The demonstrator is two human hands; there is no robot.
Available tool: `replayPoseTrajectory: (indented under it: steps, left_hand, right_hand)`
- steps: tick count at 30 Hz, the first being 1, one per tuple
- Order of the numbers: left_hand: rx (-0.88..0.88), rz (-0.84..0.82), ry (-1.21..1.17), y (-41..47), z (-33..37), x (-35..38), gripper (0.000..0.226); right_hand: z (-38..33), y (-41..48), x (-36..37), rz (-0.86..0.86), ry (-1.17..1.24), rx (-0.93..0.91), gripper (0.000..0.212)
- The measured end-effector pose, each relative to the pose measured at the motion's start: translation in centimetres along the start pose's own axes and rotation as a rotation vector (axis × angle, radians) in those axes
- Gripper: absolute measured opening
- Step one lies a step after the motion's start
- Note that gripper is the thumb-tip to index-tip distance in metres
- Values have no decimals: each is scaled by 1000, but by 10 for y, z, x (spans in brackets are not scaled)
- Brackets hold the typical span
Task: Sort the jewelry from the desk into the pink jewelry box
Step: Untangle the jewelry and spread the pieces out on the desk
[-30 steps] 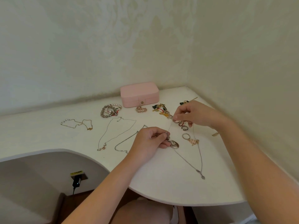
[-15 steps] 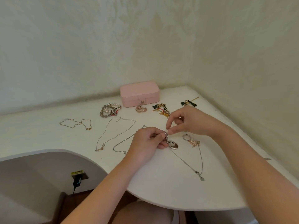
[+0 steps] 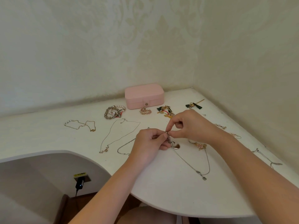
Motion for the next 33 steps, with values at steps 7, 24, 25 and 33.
replayPoseTrajectory:
  steps: [7, 24, 25, 33]
  left_hand:
    - [27, 15, 9, 1, -1, -2, 20]
    - [92, 86, 182, 4, 9, -15, 2]
    - [89, 90, 174, 3, 9, -15, 2]
    - [114, 81, 218, 3, 10, -16, 8]
  right_hand:
    - [-2, 0, -1, 46, -12, -9, 8]
    - [1, -2, 2, 46, 17, -6, 7]
    - [2, -2, 2, 33, 48, 7, 7]
    - [9, 1, 14, -80, 125, 70, 3]
Point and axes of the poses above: each hand's wrist, its own y-axis towards the middle knuckle, its own x-axis out of the palm, z = x × y, the point moved 10 cm from there along y, towards the middle knuckle, and after that the axes turned 12 degrees about x, right-handed, at the moved point
